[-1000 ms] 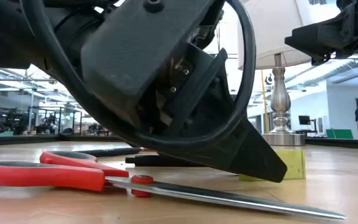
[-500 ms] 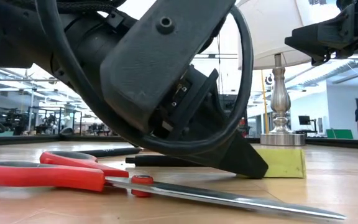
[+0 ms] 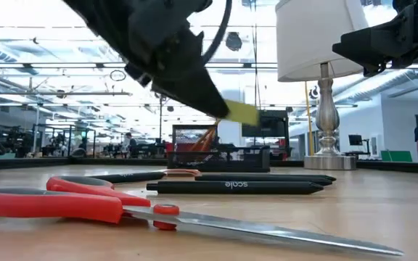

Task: Pick and place office supplies into organizer
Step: Put the green eraser into the desk organizer

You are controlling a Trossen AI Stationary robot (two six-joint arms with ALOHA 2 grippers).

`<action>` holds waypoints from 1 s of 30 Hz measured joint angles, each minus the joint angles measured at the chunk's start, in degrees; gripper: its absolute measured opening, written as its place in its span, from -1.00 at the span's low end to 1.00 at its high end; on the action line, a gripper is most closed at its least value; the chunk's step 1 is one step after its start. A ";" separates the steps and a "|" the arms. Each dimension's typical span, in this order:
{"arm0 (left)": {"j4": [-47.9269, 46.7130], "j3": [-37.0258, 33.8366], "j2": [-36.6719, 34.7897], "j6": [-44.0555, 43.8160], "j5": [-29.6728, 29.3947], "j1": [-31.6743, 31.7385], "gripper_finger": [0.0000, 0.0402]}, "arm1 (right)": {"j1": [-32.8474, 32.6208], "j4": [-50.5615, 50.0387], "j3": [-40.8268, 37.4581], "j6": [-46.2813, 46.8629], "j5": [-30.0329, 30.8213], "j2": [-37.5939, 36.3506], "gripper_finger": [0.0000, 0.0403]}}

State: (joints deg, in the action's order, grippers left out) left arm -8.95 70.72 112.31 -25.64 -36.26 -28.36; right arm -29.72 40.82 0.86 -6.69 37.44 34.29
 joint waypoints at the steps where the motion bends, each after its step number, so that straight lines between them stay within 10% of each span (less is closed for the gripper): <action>1: -2.95 -0.03 -1.43 -0.02 -0.09 0.73 -0.94 | -0.01 0.01 0.01 0.00 -0.01 0.03 -0.24; 12: -23.70 -0.21 -13.24 0.45 -2.34 13.84 -0.81 | -0.01 0.11 0.00 0.00 -0.01 0.25 -0.24; 30: -19.87 -0.32 -9.55 17.68 13.04 36.24 -0.85 | 0.01 0.11 0.01 -0.01 -0.01 0.23 -0.24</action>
State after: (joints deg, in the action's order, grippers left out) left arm -28.82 70.39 102.76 -7.95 -23.22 7.88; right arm -29.71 40.93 0.86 -6.70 37.43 34.52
